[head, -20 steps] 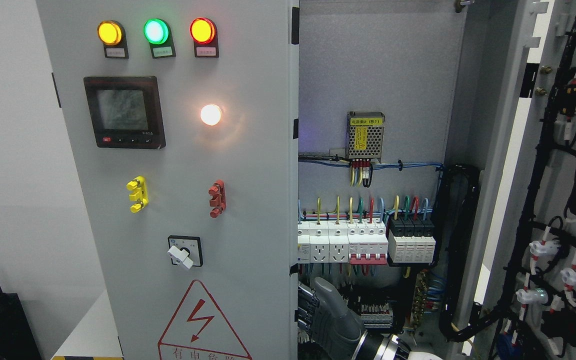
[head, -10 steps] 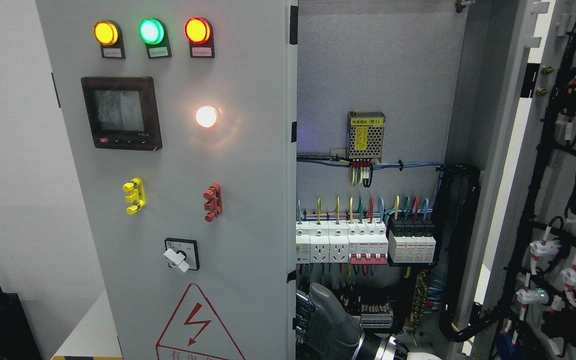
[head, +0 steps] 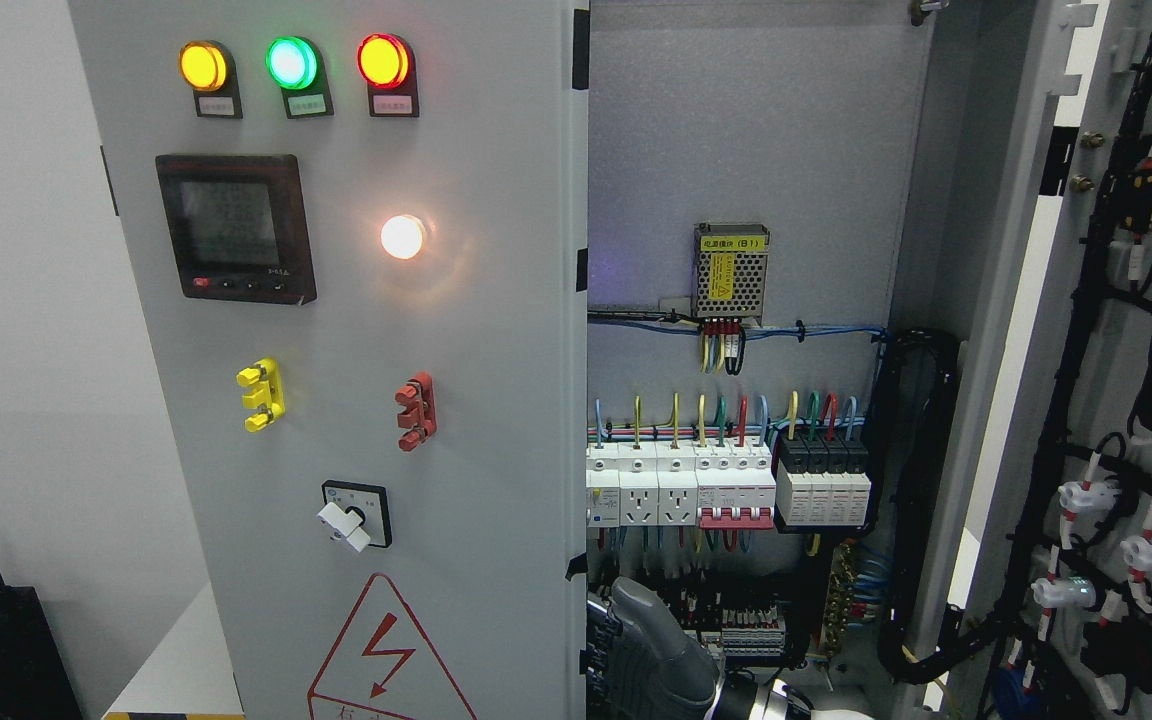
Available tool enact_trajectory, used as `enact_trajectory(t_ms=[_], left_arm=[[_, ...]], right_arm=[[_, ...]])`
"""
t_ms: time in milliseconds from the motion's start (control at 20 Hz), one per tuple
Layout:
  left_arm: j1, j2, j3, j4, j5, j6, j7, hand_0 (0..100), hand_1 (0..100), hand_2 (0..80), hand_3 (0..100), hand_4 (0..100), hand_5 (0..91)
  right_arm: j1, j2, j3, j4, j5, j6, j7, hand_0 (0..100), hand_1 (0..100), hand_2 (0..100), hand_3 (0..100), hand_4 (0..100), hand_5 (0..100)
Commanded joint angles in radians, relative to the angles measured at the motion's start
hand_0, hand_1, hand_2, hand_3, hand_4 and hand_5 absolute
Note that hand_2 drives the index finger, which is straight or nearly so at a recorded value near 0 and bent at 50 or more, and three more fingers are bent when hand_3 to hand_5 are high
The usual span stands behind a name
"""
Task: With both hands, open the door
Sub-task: 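Pull the indicator-light panel door outward with the right hand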
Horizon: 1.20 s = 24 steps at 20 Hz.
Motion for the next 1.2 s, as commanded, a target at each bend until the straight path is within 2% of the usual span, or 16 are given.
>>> enact_trajectory(t_ms=[0, 250, 401, 851, 1002, 1152], left_arm=[[0.000, 0.000, -0.012, -0.023, 0.000, 0.000, 0.000, 0, 0, 0.0, 0, 3, 0.0], [0.000, 0.000, -0.012, -0.023, 0.000, 0.000, 0.000, 0, 0, 0.0, 0, 3, 0.0], [0.000, 0.000, -0.012, -0.023, 0.000, 0.000, 0.000, 0, 0, 0.0, 0, 3, 0.0], [0.000, 0.000, -0.012, -0.023, 0.001, 0.000, 0.000, 0, 0, 0.0, 0, 3, 0.0], [0.000, 0.000, -0.012, -0.023, 0.000, 0.000, 0.000, 0, 0, 0.0, 0, 3, 0.0], [0.000, 0.000, -0.012, -0.023, 0.000, 0.000, 0.000, 0, 0, 0.0, 0, 3, 0.0]], right_arm=[[0.010, 0.011, 0.017, -0.044, 0.000, 0.016, 0.013, 11, 0, 0, 0, 0, 0], [0.013, 0.019, 0.022, -0.062, -0.049, 0.021, 0.025, 11, 0, 0, 0, 0, 0], [0.024, 0.019, 0.034, -0.086, -0.071, 0.056, 0.027, 11, 0, 0, 0, 0, 0], [0.045, 0.020, 0.063, -0.120, -0.072, 0.058, 0.036, 11, 0, 0, 0, 0, 0], [0.054, 0.028, 0.066, -0.128, -0.072, 0.058, 0.064, 11, 0, 0, 0, 0, 0], [0.064, 0.029, 0.074, -0.146, -0.072, 0.058, 0.068, 11, 0, 0, 0, 0, 0]])
